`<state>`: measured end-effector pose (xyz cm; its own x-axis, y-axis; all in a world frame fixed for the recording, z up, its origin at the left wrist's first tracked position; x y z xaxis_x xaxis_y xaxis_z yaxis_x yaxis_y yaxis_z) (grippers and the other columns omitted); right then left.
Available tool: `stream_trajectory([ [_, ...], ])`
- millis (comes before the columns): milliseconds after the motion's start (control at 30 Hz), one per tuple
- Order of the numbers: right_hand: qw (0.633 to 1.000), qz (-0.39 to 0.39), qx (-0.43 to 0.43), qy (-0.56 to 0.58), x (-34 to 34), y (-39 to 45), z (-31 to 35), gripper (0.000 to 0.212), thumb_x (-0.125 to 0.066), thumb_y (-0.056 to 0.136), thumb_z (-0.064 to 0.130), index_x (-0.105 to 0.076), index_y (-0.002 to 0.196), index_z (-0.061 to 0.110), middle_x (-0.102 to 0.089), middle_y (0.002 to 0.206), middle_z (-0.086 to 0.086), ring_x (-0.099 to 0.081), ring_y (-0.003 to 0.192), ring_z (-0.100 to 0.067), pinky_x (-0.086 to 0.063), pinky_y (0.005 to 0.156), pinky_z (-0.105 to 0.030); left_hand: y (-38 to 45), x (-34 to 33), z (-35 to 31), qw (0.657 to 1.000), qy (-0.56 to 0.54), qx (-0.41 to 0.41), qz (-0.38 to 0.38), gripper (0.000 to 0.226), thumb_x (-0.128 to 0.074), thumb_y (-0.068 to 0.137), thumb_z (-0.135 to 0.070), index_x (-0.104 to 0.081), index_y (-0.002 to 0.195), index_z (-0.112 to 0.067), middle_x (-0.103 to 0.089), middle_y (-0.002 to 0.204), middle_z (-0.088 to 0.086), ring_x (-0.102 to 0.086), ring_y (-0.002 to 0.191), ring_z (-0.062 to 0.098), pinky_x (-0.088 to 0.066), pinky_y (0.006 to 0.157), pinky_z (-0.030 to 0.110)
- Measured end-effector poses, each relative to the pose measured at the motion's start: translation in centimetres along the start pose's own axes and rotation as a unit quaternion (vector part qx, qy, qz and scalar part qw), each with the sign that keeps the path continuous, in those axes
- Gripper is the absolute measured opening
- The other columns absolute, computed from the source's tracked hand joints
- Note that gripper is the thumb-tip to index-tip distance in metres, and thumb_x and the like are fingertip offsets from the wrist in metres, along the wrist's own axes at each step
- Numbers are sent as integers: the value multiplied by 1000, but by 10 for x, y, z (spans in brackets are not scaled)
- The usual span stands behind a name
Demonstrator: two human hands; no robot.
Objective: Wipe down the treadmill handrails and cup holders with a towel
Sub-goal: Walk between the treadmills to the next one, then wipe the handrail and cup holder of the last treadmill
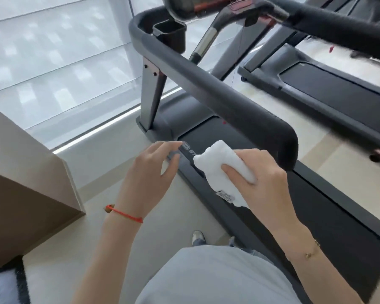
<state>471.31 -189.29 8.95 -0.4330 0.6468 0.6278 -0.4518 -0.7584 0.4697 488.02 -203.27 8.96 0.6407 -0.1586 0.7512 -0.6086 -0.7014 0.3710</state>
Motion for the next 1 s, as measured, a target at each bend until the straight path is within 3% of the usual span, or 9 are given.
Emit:
stream_trajectory([
  [33, 1000, -11, 1, -2, 2, 13, -2, 20, -65, 93, 34, -65, 107, 19, -62, 98, 9, -54, 91, -16, -51, 79, -39, 18, -2, 0, 1000, -4, -16, -1, 24, -59, 97, -14, -68, 120, -15, -69, 108, -5, -62, 100, 10, -42, 90, 10],
  [100, 999, -34, 0, -12, 7, 35, -6, 23, -64, 93, 34, -66, 108, 17, -63, 100, 7, -53, 93, -17, -49, 83, -36, 50, -6, -1, 999, -13, -45, 3, 25, -59, 98, -14, -67, 121, -13, -68, 112, -4, -61, 105, 13, -44, 93, 16],
  [200, 996, -73, -12, -48, 14, 64, -13, 27, -61, 93, 36, -67, 108, 15, -65, 101, 6, -50, 96, -13, -42, 87, -21, 91, -15, -3, 996, -21, -83, 17, 25, -59, 98, -14, -67, 122, -12, -68, 114, -3, -61, 105, 15, -48, 94, 26],
  [300, 993, -93, -20, -72, 14, 81, -18, 26, -60, 93, 36, -67, 108, 17, -64, 101, 9, -48, 95, -9, -35, 88, -11, 125, -28, -2, 992, -26, -119, 30, 25, -59, 97, -14, -67, 121, -12, -68, 113, -3, -60, 101, 11, -43, 93, 16],
  [367, 992, -103, -22, -75, 10, 89, -19, 26, -61, 93, 36, -68, 108, 16, -64, 101, 9, -50, 95, -11, -37, 88, -14, 145, -35, 1, 990, -28, -136, 35, 26, -60, 97, -13, -68, 121, -12, -68, 113, -3, -56, 99, 6, -38, 92, 8],
  [500, 987, -121, -22, -101, -9, 112, -20, 25, -61, 94, 36, -68, 108, 15, -64, 100, 8, -50, 94, -13, -38, 90, -19, 183, -47, 15, 985, -35, -163, 44, 27, -59, 97, -14, -67, 123, -12, -67, 116, -1, -54, 104, 9, -36, 96, 10],
  [600, 982, -134, -19, -133, -24, 136, -23, 28, -57, 97, 37, -68, 107, 13, -64, 100, 5, -48, 93, -17, -39, 90, -24, 210, -57, 27, 981, -41, -180, 57, 29, -59, 96, -14, -66, 124, -13, -66, 120, 1, -56, 116, 18, -38, 101, 20],
  [800, 952, -191, -40, -236, -50, 190, -37, 31, -56, 99, 38, -66, 110, 12, -64, 104, 1, -48, 94, -24, -42, 87, -33, 265, -72, 53, 969, -49, -223, 98, 29, -58, 97, -20, -65, 125, -16, -63, 125, -3, -51, 123, 20, -45, 102, 45],
  [1000, 906, -147, -138, -371, -101, 226, -71, 34, -48, 100, 43, -66, 107, 15, -67, 101, 2, -54, 92, -25, -39, 81, -34, 323, -86, 88, 958, -49, -243, 144, 30, -58, 97, -17, -64, 126, -16, -64, 125, -1, -52, 123, 22, -44, 101, 53],
])
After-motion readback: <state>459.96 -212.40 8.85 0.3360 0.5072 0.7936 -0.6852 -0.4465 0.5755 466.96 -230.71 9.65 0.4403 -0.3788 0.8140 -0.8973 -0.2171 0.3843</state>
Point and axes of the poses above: each hand's wrist, its own y-axis towards the middle knuckle, its own x-axis out of the back of the hand, z = x × y, the point moved 7 cm from there along y, towards the middle knuckle
